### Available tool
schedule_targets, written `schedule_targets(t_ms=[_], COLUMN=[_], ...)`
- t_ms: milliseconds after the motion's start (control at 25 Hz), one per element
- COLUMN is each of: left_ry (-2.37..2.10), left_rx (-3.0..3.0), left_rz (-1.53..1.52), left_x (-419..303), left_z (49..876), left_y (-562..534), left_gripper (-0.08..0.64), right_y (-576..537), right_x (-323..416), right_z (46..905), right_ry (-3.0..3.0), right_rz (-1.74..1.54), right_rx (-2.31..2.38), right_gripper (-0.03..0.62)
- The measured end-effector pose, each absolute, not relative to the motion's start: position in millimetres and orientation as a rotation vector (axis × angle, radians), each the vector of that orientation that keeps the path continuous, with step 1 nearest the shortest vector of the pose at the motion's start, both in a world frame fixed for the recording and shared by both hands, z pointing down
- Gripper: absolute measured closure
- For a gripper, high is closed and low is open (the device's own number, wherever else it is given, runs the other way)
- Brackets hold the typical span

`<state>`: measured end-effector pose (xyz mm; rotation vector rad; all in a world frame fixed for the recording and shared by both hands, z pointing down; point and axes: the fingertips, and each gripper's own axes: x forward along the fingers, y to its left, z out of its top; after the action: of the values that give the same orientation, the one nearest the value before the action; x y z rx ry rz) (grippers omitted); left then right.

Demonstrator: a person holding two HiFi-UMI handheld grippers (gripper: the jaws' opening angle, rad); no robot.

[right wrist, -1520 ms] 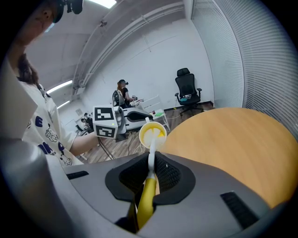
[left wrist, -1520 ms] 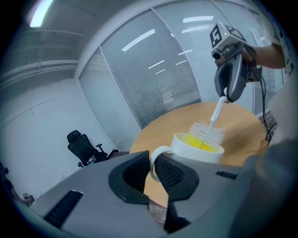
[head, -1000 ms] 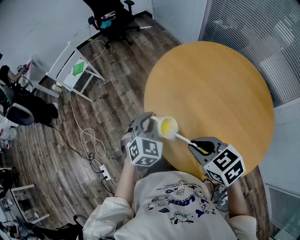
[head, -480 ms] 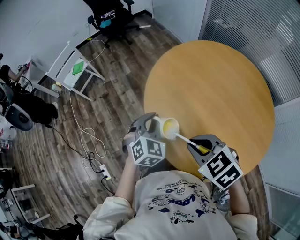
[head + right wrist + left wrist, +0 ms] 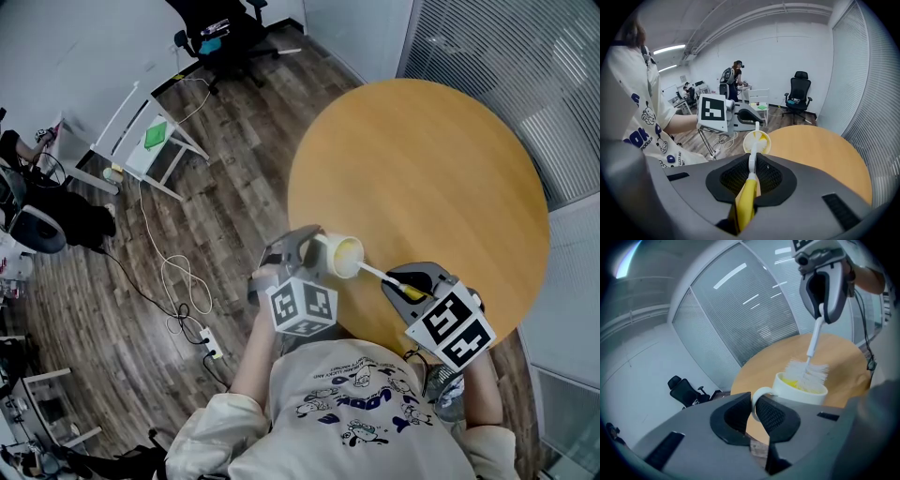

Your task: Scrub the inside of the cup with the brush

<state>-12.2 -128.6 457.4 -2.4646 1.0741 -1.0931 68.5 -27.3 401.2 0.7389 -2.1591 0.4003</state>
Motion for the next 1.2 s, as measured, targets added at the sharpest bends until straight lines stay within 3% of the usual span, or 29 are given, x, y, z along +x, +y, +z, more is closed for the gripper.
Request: schedule_targets(t_ms=[1200], left_ry=[0.947], left_rx=[-2.488], left_rz=[-1.038], left_x=[0.1], left_z=[453.6], left_y=[-115.2], left_gripper=[0.525], right_y=[-33.1], right_x=[108.6], right_z=[416.5], right_ry=[-2.278], right_rz=[0.797], right_rx=[0.844], right_gripper=[0.545])
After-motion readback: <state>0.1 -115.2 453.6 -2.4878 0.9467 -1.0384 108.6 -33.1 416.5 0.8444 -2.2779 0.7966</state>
